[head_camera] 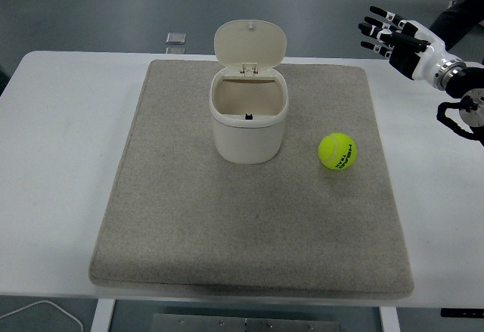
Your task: Pick up the tennis ball and place it in the box.
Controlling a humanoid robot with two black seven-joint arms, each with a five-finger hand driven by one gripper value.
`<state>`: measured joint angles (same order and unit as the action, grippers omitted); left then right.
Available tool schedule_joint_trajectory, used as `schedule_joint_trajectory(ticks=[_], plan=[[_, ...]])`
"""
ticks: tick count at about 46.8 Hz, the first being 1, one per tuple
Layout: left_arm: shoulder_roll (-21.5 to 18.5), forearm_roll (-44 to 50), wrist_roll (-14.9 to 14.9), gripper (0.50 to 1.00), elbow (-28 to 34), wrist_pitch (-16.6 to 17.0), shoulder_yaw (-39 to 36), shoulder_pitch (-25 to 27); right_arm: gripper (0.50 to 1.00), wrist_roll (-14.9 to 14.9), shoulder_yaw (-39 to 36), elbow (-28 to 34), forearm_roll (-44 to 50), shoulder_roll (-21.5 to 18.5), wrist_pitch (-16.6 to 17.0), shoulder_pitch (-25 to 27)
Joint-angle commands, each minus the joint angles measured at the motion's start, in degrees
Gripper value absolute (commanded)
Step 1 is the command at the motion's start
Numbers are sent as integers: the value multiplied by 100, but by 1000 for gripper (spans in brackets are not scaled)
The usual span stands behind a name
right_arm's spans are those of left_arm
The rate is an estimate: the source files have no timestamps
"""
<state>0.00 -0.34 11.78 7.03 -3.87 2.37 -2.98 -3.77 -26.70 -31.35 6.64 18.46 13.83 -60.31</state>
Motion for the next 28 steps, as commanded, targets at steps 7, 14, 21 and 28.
schedule_joint_trajectory(ticks=[7, 14, 21, 28], plan=[[0, 7, 0, 990, 0, 0, 0, -1, 928, -255, 16, -47, 838, 0, 41, -77], [0, 7, 0, 992, 0, 0, 0, -1, 928, -590, 16, -354, 1716, 149, 68, -77], [0, -2, 0, 992, 0, 0, 0, -1, 928, -704, 24, -644, 2595, 263, 76, -68], [0, -2, 0, 992, 0, 0, 0, -1, 928, -897, 332, -995, 3457, 518, 76, -86]])
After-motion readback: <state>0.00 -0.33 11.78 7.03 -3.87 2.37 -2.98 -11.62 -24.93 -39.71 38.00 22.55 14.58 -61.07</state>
